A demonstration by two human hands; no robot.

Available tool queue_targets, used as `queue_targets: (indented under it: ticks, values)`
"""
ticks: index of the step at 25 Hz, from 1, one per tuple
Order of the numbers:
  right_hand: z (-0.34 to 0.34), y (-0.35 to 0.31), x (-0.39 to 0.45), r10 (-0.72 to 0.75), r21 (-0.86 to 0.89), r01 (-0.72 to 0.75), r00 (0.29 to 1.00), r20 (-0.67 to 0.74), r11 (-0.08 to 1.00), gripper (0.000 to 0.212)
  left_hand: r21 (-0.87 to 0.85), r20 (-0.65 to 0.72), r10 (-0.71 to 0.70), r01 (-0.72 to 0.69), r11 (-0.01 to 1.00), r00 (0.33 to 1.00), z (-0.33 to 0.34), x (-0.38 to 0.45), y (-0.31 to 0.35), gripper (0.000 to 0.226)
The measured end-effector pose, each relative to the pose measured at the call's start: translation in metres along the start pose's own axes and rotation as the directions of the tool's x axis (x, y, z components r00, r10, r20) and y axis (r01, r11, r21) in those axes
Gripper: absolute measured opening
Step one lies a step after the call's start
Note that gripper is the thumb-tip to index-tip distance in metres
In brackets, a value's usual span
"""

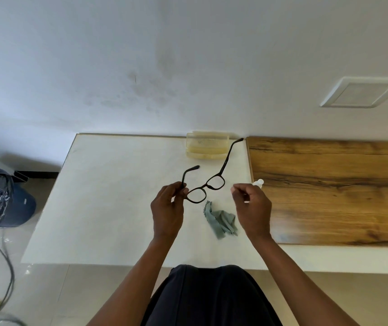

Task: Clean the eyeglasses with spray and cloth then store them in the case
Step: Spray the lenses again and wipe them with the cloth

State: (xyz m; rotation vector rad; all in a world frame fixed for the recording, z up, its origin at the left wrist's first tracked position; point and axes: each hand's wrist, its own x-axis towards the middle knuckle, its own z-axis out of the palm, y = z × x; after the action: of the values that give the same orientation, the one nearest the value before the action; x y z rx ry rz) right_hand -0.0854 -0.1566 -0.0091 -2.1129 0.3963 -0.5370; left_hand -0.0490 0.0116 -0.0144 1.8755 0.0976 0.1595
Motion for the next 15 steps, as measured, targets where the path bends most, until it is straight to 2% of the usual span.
queue_targets:
  ticks: [2,4,6,8,10,12,15]
  values:
    - [-0.008,0.026,-0.001,0.142,-0.117,-0.148,0.988,-0.065,0.982,0.011,0.028,-0.009,0.013,-0.013,1.000,1.000,-0.004,0.006,-0.002,0.010]
    - [-0.012,0.049,-0.001,0.304,-0.171,-0.318,0.947,-0.105,0.933,0.020,0.053,-0.019,0.033,-0.032,0.998,0.999,-0.006,0.010,-0.004,0.010]
    - [-0.014,0.063,0.003,0.410,-0.201,-0.417,0.909,-0.080,0.886,0.035,0.067,-0.019,0.047,-0.045,0.997,0.999,-0.007,0.012,-0.004,0.011]
    - [-0.011,0.070,0.010,0.440,-0.219,-0.428,0.898,0.005,0.877,0.056,0.104,-0.007,0.078,-0.076,0.992,0.997,-0.006,0.012,-0.004,0.011]
    - [-0.005,0.072,0.019,0.427,-0.218,-0.403,0.901,0.077,0.889,0.067,0.141,0.006,0.108,-0.108,0.984,0.994,-0.005,0.011,-0.004,0.011]
    - [0.002,0.071,0.025,0.439,-0.215,-0.411,0.893,0.099,0.886,0.068,0.165,0.008,0.126,-0.126,0.978,0.992,-0.004,0.010,-0.005,0.011]
    - [0.009,0.072,0.029,0.458,-0.188,-0.441,0.887,0.056,0.877,0.063,0.179,0.003,0.140,-0.139,0.974,0.990,-0.002,0.009,-0.004,0.011]
